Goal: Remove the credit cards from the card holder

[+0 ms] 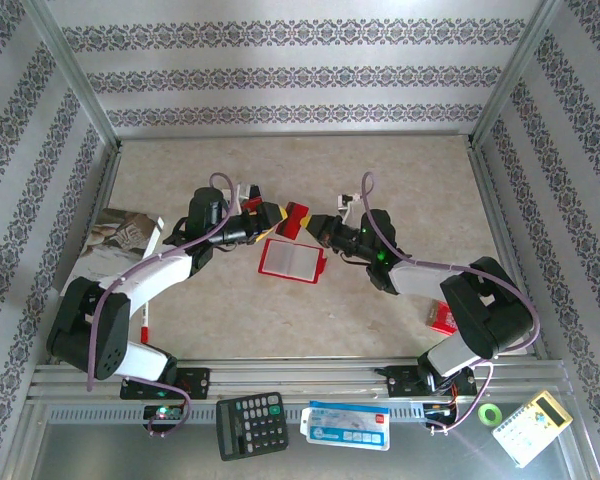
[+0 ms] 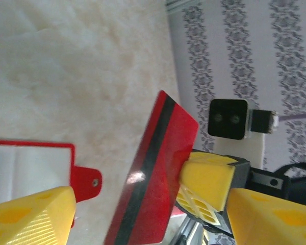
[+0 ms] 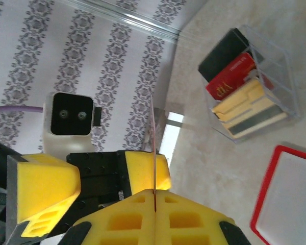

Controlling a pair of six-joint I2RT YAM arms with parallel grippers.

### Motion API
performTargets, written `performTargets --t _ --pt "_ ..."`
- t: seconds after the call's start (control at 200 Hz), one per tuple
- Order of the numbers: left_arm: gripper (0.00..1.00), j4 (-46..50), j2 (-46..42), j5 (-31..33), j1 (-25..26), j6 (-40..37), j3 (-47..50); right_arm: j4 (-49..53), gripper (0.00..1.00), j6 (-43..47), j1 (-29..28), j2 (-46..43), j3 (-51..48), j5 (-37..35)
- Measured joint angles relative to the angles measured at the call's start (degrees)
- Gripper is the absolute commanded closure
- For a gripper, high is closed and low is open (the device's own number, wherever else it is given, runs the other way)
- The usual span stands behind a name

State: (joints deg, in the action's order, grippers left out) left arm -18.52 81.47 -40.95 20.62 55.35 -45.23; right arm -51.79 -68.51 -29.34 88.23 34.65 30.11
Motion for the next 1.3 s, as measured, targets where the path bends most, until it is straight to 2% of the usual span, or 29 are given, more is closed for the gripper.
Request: performTargets --t 0.355,0.49,0.585,0.664,0.744,0.819,0.934,0.999,1.139,1.304 --pt "0.69 -0.9 1.3 -4.1 0.0 2.5 -1.5 -5.9 1.00 -4.6 0.7 0.4 0.5 0.9" --pt "0.90 -1.3 1.3 -4.5 0.0 2.7 -1.5 -6.6 1.00 -5.6 0.7 0.6 0.5 1.0" --pt "1.00 -3.1 1.1 -5.4 0.0 2.6 -1.5 -6.5 1.00 -6.1 1.2 1.1 0.5 1.5" --pt "1.00 -4.2 1.1 -5.8 0.0 2.3 -1.4 -6.8 1.00 -6.2 1.5 1.2 0.5 1.9" --pt "1.00 -4.4 1.1 -5.7 0.0 1.8 -1.2 -6.7 0.85 -6.1 1.5 1.2 0.5 2.3" --pt "1.00 -4.3 1.1 -5.5 0.0 0.3 -1.2 -6.1 0.67 -5.8 1.8 1.2 0.5 2.8" --pt "1.00 -1.7 1.1 -3.6 -0.2 -3.4 -1.3 -4.1 0.55 -4.7 2.4 1.3 1.3 3.2" --pt "1.00 1.0 1.1 -2.3 -0.6 -6.0 -1.8 -2.8 0.51 -4.3 2.9 1.7 1.9 3.4" --pt "1.00 8.5 1.1 1.9 -2.1 -12.7 -4.2 0.2 0.48 -3.0 3.7 3.8 2.6 3.5" --pt "1.00 18.2 1.5 8.7 -3.9 -23.7 -9.4 4.7 0.43 -0.9 3.7 5.6 3.2 3.5"
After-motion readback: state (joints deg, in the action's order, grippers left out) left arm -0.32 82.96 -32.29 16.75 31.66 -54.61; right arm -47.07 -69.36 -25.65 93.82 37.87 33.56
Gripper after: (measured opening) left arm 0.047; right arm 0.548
